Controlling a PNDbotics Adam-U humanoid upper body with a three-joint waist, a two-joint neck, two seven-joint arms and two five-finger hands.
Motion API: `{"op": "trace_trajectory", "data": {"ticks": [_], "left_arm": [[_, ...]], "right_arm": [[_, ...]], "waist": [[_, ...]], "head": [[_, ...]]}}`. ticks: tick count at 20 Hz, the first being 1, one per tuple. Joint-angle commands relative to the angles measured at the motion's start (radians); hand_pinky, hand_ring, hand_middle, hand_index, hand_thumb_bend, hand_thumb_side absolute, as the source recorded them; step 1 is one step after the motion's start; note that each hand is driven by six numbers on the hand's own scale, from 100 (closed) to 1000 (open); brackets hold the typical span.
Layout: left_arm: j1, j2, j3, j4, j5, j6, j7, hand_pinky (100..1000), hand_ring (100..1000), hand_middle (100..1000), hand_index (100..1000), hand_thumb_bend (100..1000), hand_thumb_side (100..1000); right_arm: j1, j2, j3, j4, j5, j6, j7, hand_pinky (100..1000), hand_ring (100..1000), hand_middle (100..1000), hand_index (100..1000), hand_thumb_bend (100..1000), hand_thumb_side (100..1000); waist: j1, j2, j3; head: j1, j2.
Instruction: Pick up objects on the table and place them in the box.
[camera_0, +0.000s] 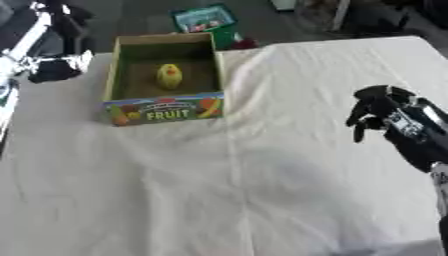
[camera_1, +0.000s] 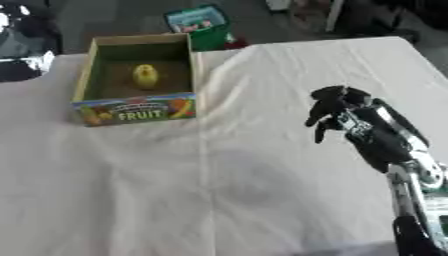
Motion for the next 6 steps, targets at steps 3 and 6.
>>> {"op": "trace_trajectory", "data": {"ticks": [3,6], "left_arm": [[0.127,0.033,0.039,-0.199,0.264,0.009,0.066,543,530,549,753,100,401],[0.224,0.003,0.058,-0.252,0.373,0.002,0.112,527,516,533,739,100,504]], "right_arm": [[-0.006,-0.008,-0.015,-0.011,-0.003,-0.003,-0.013,386,568,542,748,100,489],[-0.002,-0.008,-0.017,-0.013,-0.007,-0.005,-0.022,386,567,542,747,100,490]], "waist": [[-0.002,-0.019,0.014],[-0.002,-0.020,0.027]], "head": [[-0.008,-0.002],[-0.008,-0.001]]}}
